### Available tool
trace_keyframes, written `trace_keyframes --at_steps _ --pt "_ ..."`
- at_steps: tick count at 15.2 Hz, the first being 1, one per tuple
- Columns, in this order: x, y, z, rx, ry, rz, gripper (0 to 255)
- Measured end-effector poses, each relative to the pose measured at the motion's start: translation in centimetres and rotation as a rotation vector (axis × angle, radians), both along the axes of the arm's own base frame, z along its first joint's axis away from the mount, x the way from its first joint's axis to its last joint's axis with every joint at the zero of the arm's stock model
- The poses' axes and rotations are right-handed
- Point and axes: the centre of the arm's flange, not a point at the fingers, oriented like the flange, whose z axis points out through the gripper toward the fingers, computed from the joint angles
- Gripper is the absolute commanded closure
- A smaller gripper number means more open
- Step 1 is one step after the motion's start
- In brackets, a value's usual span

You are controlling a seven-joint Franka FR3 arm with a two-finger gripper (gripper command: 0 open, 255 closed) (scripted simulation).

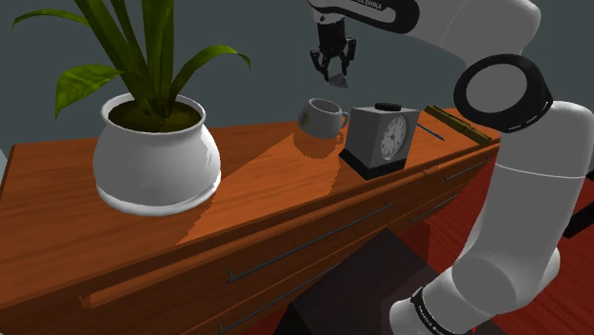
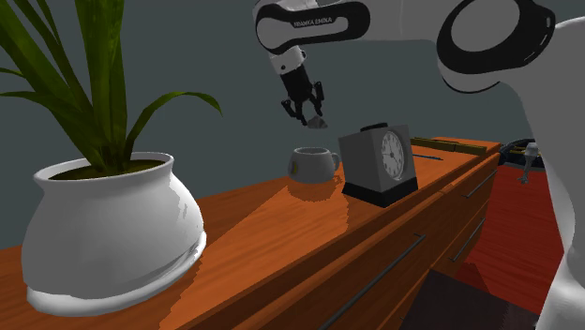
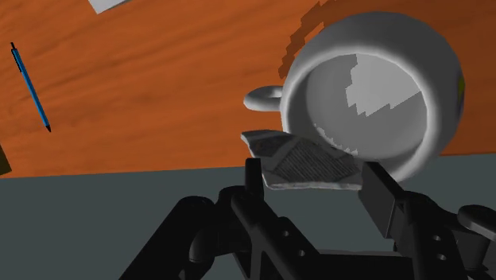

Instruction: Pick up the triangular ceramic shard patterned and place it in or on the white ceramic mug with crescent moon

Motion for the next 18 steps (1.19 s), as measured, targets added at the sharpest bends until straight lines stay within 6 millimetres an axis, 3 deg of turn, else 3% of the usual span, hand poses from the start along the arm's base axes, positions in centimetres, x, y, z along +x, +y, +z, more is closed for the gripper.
trace_keyframes --at_steps 4,10,11,17,18 --pt "-0.1 -0.3 -2.6 -0.001 0.000 -0.001 255" --pt "0.0 -0.3 -4.1 -0.009 -0.024 -0.006 255" --pt "-0.1 -0.6 -5.3 -0.004 -0.007 -0.004 255" --pt "0.1 -0.4 -5.8 -0.006 -0.005 -0.020 255" --pt "0.0 -0.5 -5.8 -0.006 -0.005 -0.018 0"
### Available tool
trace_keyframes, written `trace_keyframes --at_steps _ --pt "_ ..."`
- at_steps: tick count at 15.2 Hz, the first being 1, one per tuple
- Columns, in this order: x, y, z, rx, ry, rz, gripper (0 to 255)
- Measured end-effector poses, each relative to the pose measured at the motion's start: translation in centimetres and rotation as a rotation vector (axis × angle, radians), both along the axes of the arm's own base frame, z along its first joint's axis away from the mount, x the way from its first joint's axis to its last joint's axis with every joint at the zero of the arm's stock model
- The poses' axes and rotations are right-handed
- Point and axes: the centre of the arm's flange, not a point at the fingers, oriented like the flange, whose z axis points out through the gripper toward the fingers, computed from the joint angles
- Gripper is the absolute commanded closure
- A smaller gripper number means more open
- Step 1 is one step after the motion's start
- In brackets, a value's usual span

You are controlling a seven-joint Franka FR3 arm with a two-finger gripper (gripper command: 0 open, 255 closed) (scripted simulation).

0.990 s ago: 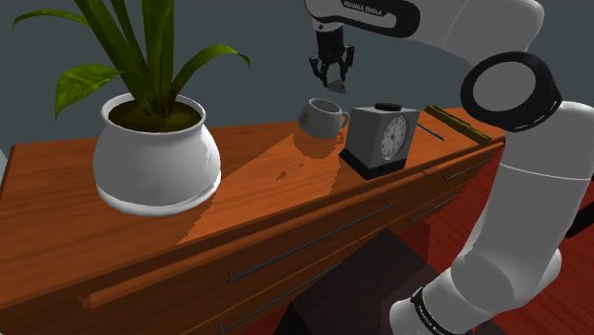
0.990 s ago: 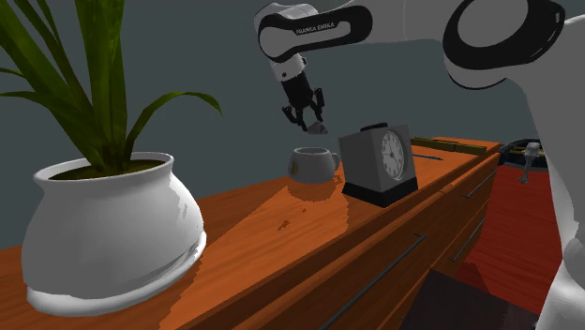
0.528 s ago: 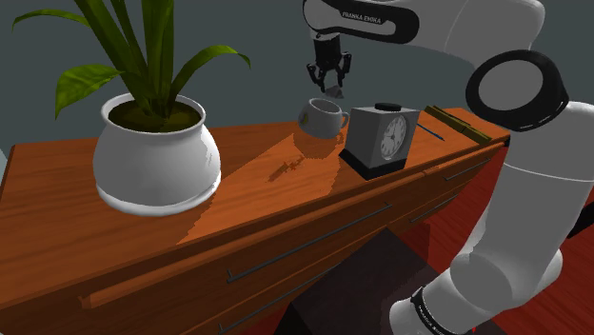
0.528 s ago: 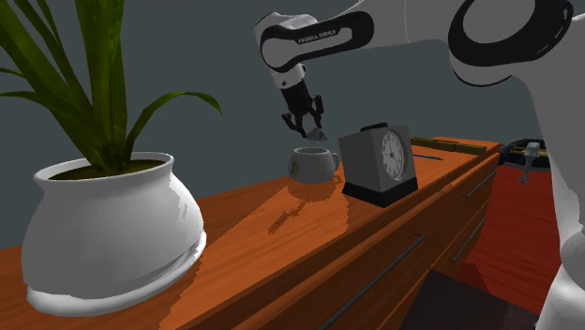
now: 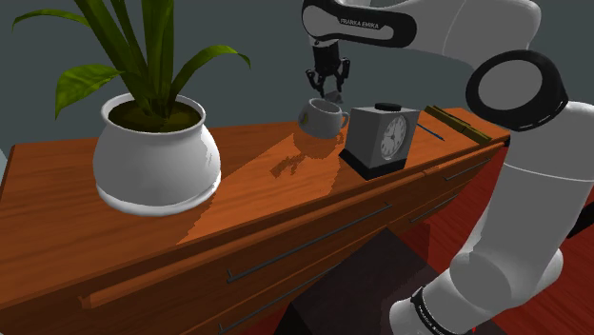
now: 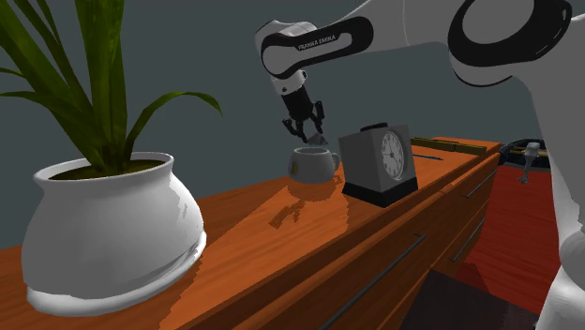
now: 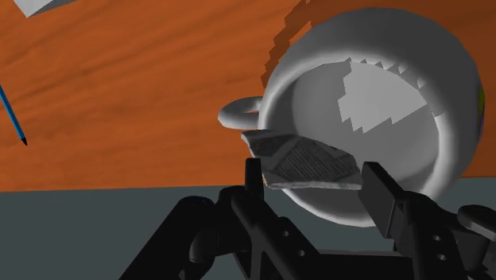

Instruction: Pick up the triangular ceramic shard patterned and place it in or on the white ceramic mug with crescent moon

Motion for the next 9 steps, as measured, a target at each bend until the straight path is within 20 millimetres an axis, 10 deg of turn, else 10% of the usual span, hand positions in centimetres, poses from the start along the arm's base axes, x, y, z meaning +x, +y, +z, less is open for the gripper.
trace_keyframes --at_steps 9 --pt "-0.36 0.35 0.51 -0.002 0.108 -0.031 0"
